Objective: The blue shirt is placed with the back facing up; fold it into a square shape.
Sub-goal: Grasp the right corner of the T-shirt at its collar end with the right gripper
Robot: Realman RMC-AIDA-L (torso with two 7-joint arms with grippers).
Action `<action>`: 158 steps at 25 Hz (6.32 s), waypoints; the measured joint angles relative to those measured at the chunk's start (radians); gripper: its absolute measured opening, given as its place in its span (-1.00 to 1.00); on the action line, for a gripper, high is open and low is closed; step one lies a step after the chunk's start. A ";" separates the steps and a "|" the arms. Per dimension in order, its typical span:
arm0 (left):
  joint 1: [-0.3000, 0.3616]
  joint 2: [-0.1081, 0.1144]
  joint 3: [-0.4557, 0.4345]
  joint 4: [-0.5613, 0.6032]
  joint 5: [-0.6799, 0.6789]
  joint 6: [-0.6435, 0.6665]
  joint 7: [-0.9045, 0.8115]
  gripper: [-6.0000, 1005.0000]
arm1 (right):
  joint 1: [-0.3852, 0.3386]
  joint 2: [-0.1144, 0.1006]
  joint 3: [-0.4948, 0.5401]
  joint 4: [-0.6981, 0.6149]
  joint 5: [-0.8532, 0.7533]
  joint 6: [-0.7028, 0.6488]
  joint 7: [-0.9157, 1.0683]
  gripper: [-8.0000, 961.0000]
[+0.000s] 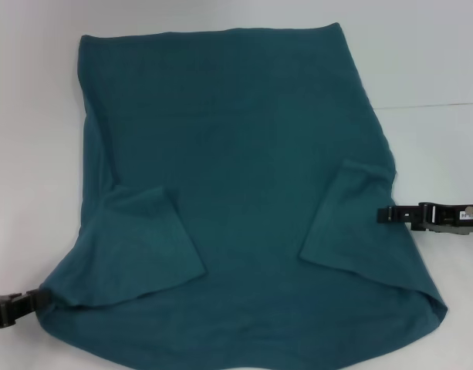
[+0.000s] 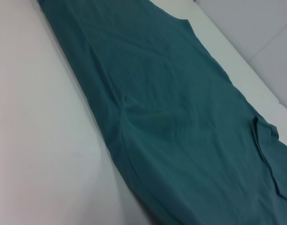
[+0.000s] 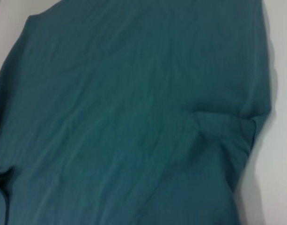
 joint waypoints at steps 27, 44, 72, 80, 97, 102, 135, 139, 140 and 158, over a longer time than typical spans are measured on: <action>-0.011 -0.008 0.000 -0.005 0.000 -0.013 -0.002 -0.87 | -0.029 -0.022 -0.025 -0.009 0.024 -0.262 -0.021 0.93; -0.020 -0.019 -0.001 -0.012 -0.016 -0.015 -0.016 -0.87 | -0.045 -0.082 -0.027 0.000 0.002 -0.413 0.005 0.92; -0.048 -0.017 -0.001 -0.018 -0.019 -0.039 -0.031 -0.87 | -0.024 -0.079 -0.027 0.024 -0.056 -0.468 0.025 0.91; -0.054 -0.017 0.000 -0.022 -0.019 -0.046 -0.032 -0.87 | -0.014 -0.079 -0.033 0.026 -0.068 -0.496 0.042 0.91; -0.061 -0.018 0.000 -0.045 -0.019 -0.065 -0.031 -0.87 | 0.027 -0.083 -0.068 0.032 -0.140 -0.504 0.087 0.91; -0.062 -0.017 -0.001 -0.045 -0.025 -0.065 -0.031 -0.87 | 0.034 -0.082 -0.075 0.060 -0.140 -0.502 0.086 0.90; -0.066 -0.014 -0.002 -0.045 -0.028 -0.067 -0.024 -0.86 | -0.009 -0.057 0.100 0.078 -0.131 -0.476 0.073 0.90; -0.066 -0.014 -0.002 -0.045 -0.028 -0.067 -0.024 -0.85 | -0.019 -0.053 0.125 0.079 -0.131 -0.474 0.068 0.90; -0.066 -0.013 -0.002 -0.045 -0.028 -0.067 -0.024 -0.85 | -0.024 -0.053 0.129 0.079 -0.131 -0.473 0.068 0.90; -0.072 -0.011 0.001 -0.046 -0.028 -0.077 -0.023 -0.84 | -0.059 -0.051 0.210 0.144 -0.129 -0.454 0.024 0.89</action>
